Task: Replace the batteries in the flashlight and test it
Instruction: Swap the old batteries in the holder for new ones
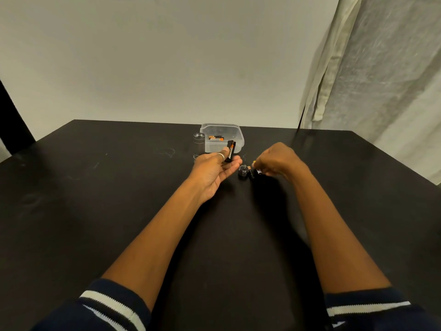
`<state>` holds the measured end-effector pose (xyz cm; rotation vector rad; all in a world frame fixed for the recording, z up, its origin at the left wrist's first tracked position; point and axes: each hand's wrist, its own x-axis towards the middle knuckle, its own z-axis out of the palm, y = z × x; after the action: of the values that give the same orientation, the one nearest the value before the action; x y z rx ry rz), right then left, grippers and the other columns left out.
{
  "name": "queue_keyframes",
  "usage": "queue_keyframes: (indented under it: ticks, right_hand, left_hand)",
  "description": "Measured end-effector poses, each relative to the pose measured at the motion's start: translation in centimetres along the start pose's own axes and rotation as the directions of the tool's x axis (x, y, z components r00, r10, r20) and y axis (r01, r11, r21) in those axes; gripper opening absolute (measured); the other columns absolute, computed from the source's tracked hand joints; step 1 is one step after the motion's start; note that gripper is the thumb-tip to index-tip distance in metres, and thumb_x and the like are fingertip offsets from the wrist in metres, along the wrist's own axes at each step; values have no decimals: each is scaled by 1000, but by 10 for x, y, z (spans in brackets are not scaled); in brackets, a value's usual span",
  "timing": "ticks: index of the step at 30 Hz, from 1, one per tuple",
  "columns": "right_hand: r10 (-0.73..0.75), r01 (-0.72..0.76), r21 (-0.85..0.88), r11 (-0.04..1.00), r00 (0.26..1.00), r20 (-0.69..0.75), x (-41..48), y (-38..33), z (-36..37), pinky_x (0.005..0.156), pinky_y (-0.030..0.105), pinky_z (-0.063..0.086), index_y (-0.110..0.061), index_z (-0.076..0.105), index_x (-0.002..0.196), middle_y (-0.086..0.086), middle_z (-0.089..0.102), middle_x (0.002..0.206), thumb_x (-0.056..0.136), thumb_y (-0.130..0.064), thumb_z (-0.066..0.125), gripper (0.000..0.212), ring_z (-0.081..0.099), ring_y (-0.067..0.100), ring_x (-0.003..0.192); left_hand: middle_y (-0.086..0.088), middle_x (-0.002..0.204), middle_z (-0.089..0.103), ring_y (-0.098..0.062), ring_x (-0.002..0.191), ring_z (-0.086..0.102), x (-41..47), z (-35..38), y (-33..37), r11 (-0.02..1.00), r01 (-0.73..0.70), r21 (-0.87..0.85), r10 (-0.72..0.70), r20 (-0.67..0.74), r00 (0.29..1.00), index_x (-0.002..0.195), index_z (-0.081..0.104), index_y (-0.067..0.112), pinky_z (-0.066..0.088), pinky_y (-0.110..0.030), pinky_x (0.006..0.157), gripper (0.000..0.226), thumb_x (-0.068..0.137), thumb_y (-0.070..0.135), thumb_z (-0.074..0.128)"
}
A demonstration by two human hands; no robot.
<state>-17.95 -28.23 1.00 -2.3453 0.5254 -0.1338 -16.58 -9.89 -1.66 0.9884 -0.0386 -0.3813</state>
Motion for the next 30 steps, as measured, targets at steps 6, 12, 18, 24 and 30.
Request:
queue_keyframes:
  ticks: [6,12,18,24,30]
  right_hand:
    - [10,-9,-12,1000,998,61,0,-1,0,60,28,54,-4,67,68,10,64,62,83,-10,77,19,58,18,51]
    - [-1,1,-7,1000,997,72,4,0,2,84,37,62,-10,64,66,10,67,68,89,-19,76,27,63,20,63]
    - [26,-30,109,994,999,42,5,0,4,75,34,64,-8,66,72,9,68,67,96,-27,70,31,64,17,54]
    - [0,0,20,1000,1000,-19,6,3,5,71,33,63,-1,76,83,8,73,67,98,-36,66,39,66,16,56]
    - [-160,163,10,987,975,-152,5,2,5,85,45,62,4,76,94,21,76,92,100,-37,62,44,63,22,72]
  left_hand:
    - [-20,94,76,-23,84,77,0,-1,0,1000,3,2,-3,-4,1000,119,63,-5,64,-29,74,24,101,11,59]
    - [-20,95,76,-23,85,77,0,0,0,1000,8,1,-8,-4,1000,116,64,-5,64,-28,73,22,101,12,59]
    - [-19,90,77,-22,84,77,0,-1,1,1000,11,4,-12,7,1000,115,63,-4,63,-27,71,22,103,12,55]
    - [-18,92,78,-22,85,78,0,-1,0,999,14,32,-14,18,1000,115,63,-2,64,-28,72,25,106,17,50]
    - [-14,89,79,-20,80,78,-1,-1,1,999,25,36,-26,26,999,120,61,-1,62,-26,64,28,108,19,44]
